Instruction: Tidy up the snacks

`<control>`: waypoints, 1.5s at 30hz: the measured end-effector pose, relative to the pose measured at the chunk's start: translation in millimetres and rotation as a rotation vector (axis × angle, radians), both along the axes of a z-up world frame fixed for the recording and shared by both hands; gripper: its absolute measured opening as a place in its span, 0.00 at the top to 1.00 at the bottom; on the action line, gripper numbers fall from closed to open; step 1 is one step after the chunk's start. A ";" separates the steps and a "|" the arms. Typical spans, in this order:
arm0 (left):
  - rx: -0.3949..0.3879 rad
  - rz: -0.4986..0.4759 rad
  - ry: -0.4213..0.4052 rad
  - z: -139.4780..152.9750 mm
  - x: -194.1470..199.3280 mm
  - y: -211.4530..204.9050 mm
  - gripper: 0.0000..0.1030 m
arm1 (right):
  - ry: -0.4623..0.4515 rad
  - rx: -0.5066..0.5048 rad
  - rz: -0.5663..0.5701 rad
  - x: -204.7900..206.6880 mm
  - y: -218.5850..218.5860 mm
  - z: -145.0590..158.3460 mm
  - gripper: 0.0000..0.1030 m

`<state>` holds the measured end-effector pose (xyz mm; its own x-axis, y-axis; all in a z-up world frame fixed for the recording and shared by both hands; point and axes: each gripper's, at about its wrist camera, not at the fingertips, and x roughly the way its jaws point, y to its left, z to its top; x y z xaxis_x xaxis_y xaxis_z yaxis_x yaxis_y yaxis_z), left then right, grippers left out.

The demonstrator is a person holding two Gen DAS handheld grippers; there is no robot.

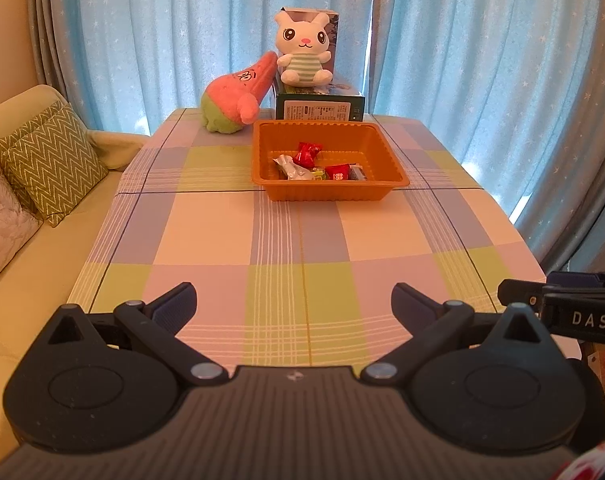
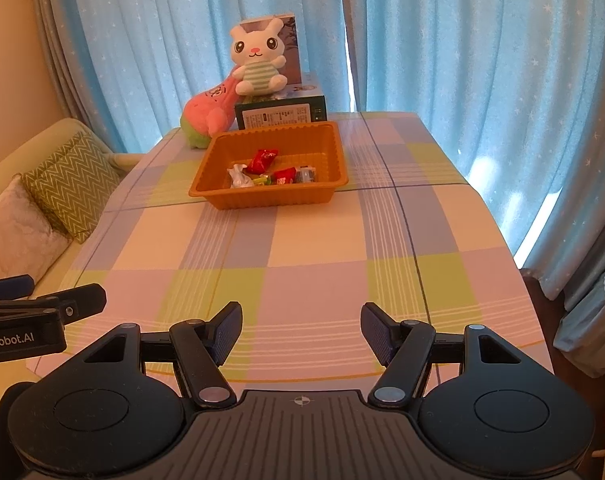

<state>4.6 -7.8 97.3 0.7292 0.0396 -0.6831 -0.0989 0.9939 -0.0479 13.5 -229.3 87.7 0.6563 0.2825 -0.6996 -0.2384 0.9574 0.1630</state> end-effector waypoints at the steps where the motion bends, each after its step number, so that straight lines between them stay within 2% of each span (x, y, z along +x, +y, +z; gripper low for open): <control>1: -0.001 -0.001 0.001 -0.3 0.1 0.3 0.00 | 0.000 0.001 -0.001 -0.4 0.0 0.2 0.36; 45: 0.000 -0.002 0.003 -2.6 -0.2 0.5 0.00 | 0.000 0.001 0.004 -0.1 4.8 3.9 0.36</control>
